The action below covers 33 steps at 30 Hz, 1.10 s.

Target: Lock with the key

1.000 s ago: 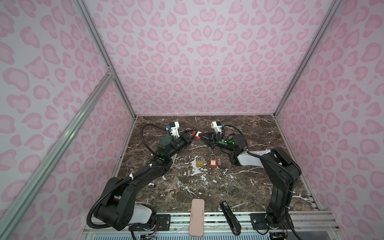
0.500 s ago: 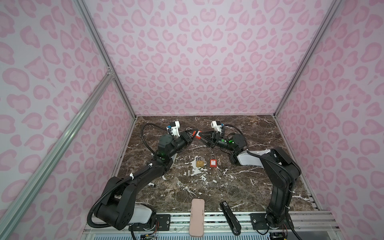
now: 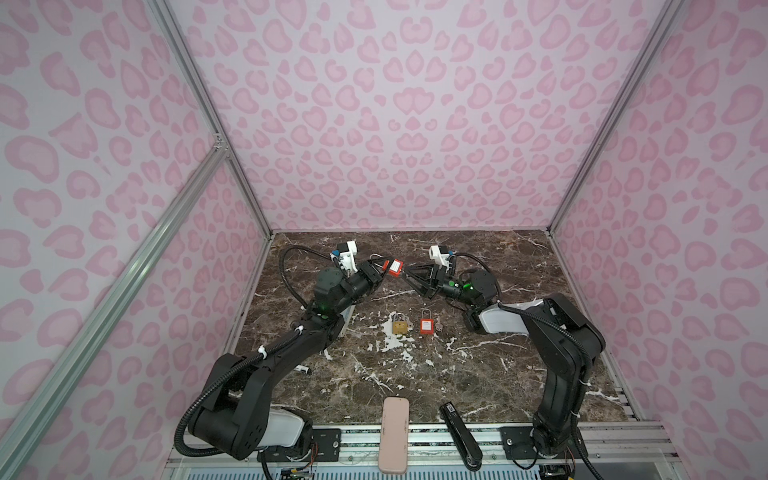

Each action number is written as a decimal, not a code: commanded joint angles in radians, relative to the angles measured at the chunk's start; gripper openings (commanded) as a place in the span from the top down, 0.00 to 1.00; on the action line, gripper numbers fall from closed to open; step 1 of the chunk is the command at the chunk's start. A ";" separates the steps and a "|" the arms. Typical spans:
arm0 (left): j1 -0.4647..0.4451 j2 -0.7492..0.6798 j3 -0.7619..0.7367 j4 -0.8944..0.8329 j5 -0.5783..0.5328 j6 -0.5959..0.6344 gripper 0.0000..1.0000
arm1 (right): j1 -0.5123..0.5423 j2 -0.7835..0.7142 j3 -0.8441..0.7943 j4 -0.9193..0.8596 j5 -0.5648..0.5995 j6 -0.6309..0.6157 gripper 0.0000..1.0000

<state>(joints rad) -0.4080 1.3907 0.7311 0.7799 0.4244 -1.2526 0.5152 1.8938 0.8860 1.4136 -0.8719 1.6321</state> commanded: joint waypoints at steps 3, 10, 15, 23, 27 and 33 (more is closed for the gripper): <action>0.000 -0.009 0.016 0.048 0.008 0.007 0.95 | 0.011 -0.004 -0.008 0.039 -0.009 0.000 0.61; 0.001 -0.013 0.007 0.050 0.006 0.007 0.95 | 0.015 -0.010 -0.018 0.030 -0.006 -0.011 0.77; 0.000 -0.016 -0.001 0.050 0.005 0.008 0.95 | 0.016 -0.010 -0.014 0.024 -0.005 -0.017 0.87; 0.001 -0.022 -0.010 0.053 -0.006 0.004 0.95 | 0.018 -0.012 -0.006 0.021 -0.004 -0.020 1.00; 0.003 -0.034 -0.026 0.050 -0.036 0.001 0.95 | 0.020 -0.011 -0.005 0.022 0.000 -0.019 1.00; 0.013 -0.069 -0.068 0.040 -0.091 -0.005 0.96 | 0.019 -0.011 -0.009 0.030 -0.001 -0.018 1.00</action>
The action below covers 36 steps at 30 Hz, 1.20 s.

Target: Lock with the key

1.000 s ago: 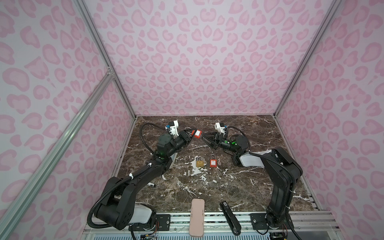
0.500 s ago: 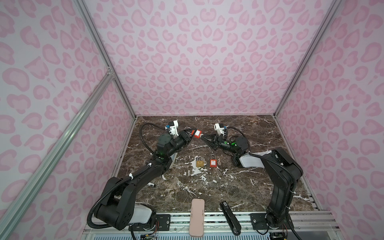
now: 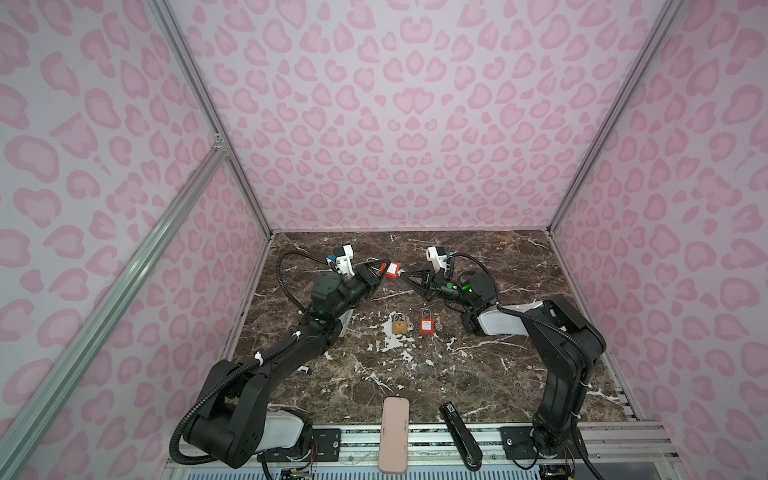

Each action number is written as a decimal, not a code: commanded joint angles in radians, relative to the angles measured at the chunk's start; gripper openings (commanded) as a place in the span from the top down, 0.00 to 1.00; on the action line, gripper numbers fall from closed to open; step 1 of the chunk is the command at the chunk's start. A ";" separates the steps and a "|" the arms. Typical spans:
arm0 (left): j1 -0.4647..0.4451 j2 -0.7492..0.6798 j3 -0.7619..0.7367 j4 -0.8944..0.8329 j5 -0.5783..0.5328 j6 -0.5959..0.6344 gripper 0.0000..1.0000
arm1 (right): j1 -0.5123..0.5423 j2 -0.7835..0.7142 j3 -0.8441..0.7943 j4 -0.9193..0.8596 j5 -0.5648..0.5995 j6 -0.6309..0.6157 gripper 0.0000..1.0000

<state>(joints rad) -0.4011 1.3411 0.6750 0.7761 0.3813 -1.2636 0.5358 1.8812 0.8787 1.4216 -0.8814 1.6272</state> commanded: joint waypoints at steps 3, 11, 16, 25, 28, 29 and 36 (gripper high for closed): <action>0.017 -0.044 -0.033 0.031 -0.069 0.009 0.96 | -0.003 0.002 -0.004 0.022 0.009 -0.013 1.00; 0.038 -0.089 -0.064 0.010 -0.093 0.012 0.96 | -0.005 0.001 -0.009 0.028 0.004 -0.010 1.00; 0.050 -0.094 -0.063 0.007 -0.091 0.010 0.97 | -0.005 -0.006 -0.014 0.026 0.002 -0.017 1.00; 0.049 -0.064 -0.094 0.054 -0.106 -0.050 0.97 | 0.004 -0.053 -0.028 -0.118 0.007 -0.148 1.00; 0.049 -0.066 -0.104 0.060 -0.115 -0.057 0.97 | 0.012 -0.085 -0.021 -0.235 0.004 -0.239 1.00; 0.049 -0.070 -0.103 0.057 -0.118 -0.054 0.97 | 0.014 -0.098 -0.019 -0.282 0.005 -0.272 1.00; 0.053 -0.106 -0.110 0.048 -0.144 -0.026 0.97 | 0.012 -0.107 -0.016 -0.266 -0.006 -0.241 1.00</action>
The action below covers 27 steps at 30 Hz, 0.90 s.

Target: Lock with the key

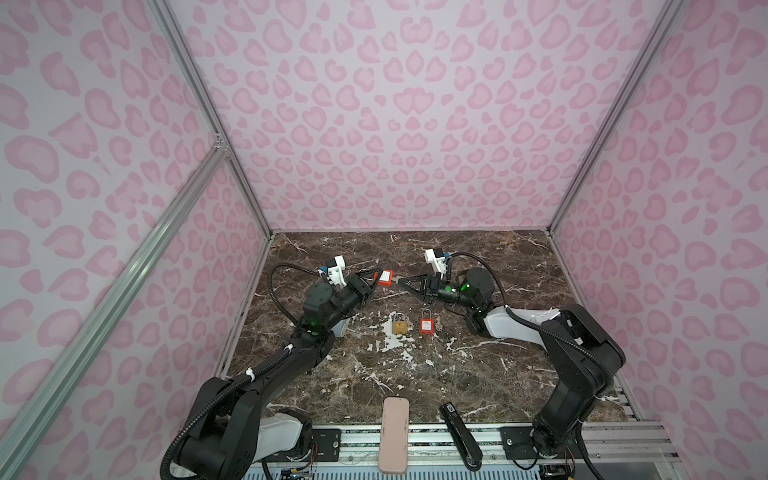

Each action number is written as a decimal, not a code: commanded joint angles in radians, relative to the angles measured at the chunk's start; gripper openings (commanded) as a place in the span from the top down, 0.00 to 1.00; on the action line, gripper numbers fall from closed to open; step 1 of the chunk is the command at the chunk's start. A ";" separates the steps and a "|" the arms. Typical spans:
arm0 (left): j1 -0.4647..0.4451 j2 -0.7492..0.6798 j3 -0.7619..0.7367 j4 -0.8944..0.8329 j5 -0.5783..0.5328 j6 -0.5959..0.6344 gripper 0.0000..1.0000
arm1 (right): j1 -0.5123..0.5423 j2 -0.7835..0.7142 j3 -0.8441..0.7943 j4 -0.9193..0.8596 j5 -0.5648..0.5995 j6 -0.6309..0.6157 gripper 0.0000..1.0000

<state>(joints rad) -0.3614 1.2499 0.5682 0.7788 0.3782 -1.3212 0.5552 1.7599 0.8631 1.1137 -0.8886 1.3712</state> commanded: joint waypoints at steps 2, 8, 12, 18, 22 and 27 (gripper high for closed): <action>0.015 -0.017 0.004 0.032 -0.136 0.041 0.96 | -0.006 0.042 0.000 0.144 0.002 0.095 1.00; 0.025 -0.036 0.004 0.021 -0.137 0.051 0.97 | -0.016 0.080 -0.005 0.274 0.012 0.193 1.00; 0.031 -0.049 0.009 -0.004 -0.134 0.072 0.97 | -0.025 0.070 -0.017 0.276 0.007 0.193 1.00; 0.028 -0.032 0.028 -0.038 -0.115 0.119 0.97 | -0.067 0.033 -0.064 0.249 0.008 0.169 1.00; -0.019 -0.003 0.079 -0.207 -0.135 0.253 0.97 | -0.117 -0.006 -0.098 0.174 0.011 0.121 1.00; -0.106 0.139 0.159 -0.277 -0.074 0.336 0.97 | -0.183 -0.085 -0.128 -0.065 0.033 -0.006 1.00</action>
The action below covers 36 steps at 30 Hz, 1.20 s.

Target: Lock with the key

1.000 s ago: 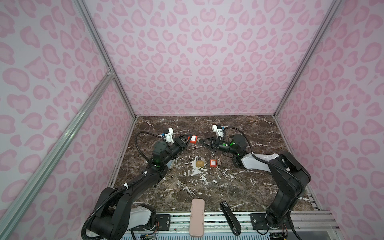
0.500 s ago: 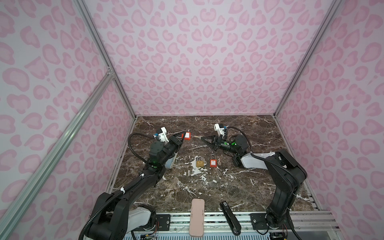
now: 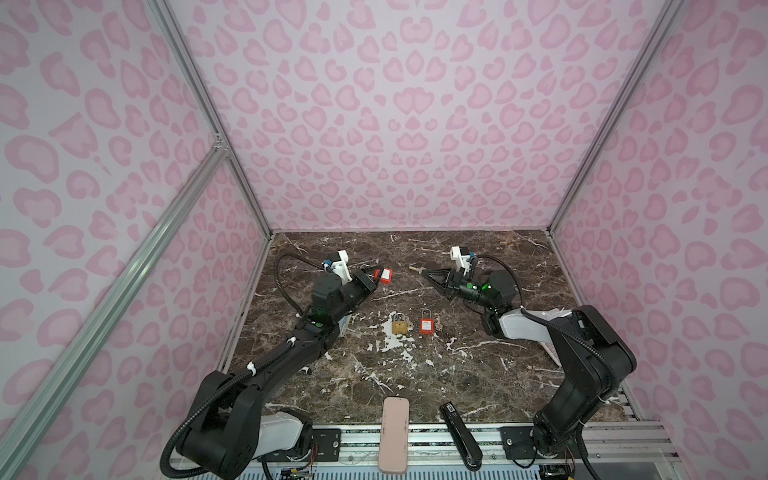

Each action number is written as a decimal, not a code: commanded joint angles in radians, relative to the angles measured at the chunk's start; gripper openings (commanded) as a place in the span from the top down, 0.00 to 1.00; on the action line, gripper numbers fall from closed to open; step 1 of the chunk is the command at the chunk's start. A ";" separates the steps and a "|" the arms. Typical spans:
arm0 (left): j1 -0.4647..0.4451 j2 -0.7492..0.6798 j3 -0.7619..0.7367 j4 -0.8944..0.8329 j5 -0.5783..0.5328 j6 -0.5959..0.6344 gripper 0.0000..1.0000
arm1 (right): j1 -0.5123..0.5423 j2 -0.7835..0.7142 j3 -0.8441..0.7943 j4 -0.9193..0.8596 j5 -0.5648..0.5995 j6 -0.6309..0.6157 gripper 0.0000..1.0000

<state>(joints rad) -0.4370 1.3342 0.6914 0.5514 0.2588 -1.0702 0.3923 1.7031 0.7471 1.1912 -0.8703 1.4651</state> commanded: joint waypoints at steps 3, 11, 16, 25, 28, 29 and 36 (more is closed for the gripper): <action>-0.081 0.151 0.091 -0.062 0.074 0.120 0.97 | -0.057 -0.081 -0.027 -0.268 0.035 -0.174 1.00; -0.169 0.451 0.359 -0.195 0.273 0.177 0.97 | -0.202 -0.238 -0.108 -0.597 0.105 -0.320 1.00; -0.214 0.568 0.456 -0.257 0.302 0.211 0.97 | -0.303 -0.311 -0.180 -0.635 0.104 -0.323 1.00; -0.282 0.713 0.608 -0.416 0.294 0.275 0.97 | -0.393 -0.415 -0.208 -0.793 0.116 -0.407 1.00; -0.294 0.753 0.637 -0.429 0.299 0.278 0.97 | -0.404 -0.423 -0.216 -0.798 0.109 -0.408 1.00; -0.297 0.761 0.642 -0.433 0.295 0.278 0.97 | -0.408 -0.426 -0.218 -0.799 0.105 -0.407 1.00; -0.318 0.788 0.677 -0.467 0.269 0.290 0.97 | -0.420 -0.445 -0.224 -0.820 0.103 -0.417 1.00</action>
<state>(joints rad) -0.7502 2.1078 1.3323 0.0975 0.5327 -0.8055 -0.0235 1.2621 0.5293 0.3813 -0.7601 1.0634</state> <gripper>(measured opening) 0.243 0.049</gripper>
